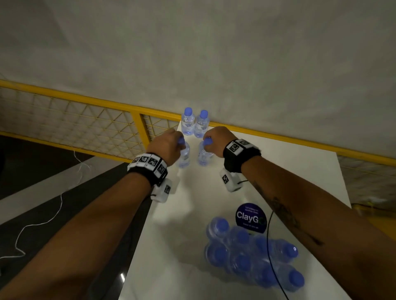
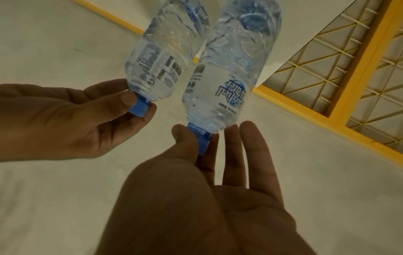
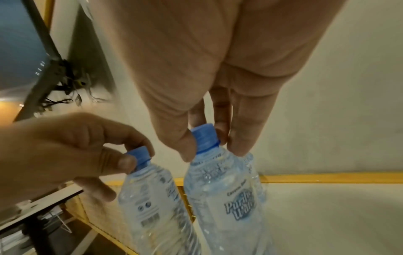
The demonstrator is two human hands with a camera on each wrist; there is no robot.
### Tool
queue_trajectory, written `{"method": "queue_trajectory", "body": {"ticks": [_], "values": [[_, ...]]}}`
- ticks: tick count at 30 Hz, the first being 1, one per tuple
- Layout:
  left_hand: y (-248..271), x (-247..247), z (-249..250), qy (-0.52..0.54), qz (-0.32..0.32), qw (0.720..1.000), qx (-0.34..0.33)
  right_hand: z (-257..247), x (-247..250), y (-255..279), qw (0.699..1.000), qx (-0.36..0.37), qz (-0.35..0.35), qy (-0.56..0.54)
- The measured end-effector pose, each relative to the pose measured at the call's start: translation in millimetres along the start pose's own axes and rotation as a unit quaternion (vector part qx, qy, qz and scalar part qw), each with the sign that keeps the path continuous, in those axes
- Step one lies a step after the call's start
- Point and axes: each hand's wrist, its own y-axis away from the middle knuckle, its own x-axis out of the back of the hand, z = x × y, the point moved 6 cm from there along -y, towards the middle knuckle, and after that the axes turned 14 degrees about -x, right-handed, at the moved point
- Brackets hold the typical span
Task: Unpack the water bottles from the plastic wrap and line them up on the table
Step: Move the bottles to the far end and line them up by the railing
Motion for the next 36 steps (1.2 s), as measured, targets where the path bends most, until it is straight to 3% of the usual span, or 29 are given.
{"method": "queue_trajectory", "body": {"ticks": [10,17,31,36], "values": [[-97.7,-51.0,-67.6,0.002,-0.037,0.999,0.033,11.5,-35.7,-92.2,0.991,-0.075,0.018,-0.107],[-123.7,-64.4,-77.7,0.012,-0.033,0.999,0.021,3.7,-34.9,-121.3,0.995,-0.068,0.052,-0.044],[-122.4,-64.7,-71.0,0.069,-0.027,0.996,0.059,-0.1,-41.5,-123.5,0.991,-0.097,0.046,-0.077],[-90.9,-49.6,-58.2,0.072,0.039,0.995,0.054,3.4,-38.0,-105.9,0.992,-0.071,0.061,-0.087]]}}
